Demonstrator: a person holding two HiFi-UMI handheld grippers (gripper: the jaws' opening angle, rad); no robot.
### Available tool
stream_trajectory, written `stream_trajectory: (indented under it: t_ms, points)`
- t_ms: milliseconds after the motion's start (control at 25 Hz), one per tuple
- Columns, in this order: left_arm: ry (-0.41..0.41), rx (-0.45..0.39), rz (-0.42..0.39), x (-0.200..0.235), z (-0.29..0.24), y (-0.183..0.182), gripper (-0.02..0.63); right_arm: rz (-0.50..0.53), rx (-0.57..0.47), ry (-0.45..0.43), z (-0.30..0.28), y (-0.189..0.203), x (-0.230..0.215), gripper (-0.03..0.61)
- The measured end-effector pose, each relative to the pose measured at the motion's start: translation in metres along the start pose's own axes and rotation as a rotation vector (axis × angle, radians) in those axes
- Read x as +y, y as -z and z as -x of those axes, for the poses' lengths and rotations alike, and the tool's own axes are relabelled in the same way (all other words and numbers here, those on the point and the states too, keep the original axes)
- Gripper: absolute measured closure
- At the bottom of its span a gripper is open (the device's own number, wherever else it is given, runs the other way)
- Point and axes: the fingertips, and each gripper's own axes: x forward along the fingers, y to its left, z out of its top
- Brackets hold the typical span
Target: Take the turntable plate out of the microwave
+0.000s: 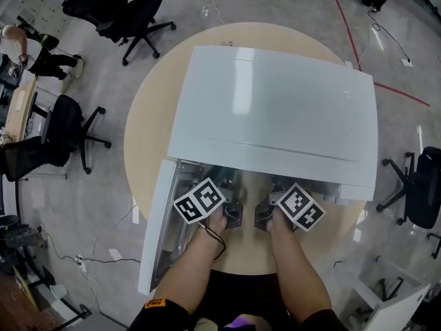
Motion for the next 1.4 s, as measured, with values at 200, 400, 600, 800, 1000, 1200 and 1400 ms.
stream_trajectory:
  t_ms: [200,400,600,800,1000,1200,1400]
  points:
    - [0.003,0.005,0.011,0.0,-0.006,-0.004,0.377,-0.019,0.002,0.041,-0.004,-0.004,0.0,0.485]
    - [-0.003,0.013,0.007,-0.002,-0.01,-0.008,0.377,0.004,0.033,0.104,-0.005,-0.004,0.0,0.485]
    - [0.012,0.02,0.008,-0.006,-0.015,-0.012,0.377,0.003,0.047,0.152,-0.009,-0.007,0.0,0.485]
    - [0.037,0.029,0.039,-0.009,-0.021,-0.011,0.379,-0.055,0.035,0.135,-0.009,-0.008,-0.002,0.486]
    - [0.036,0.017,0.054,-0.007,-0.019,-0.011,0.379,-0.131,0.019,0.105,-0.008,-0.009,-0.005,0.486]
    - [0.017,0.021,0.068,-0.004,-0.017,-0.008,0.399,-0.161,0.008,0.099,-0.008,-0.012,-0.006,0.486]
    - [-0.055,0.011,0.115,0.011,-0.015,-0.007,0.54,-0.172,0.02,0.119,-0.01,-0.011,-0.007,0.486]
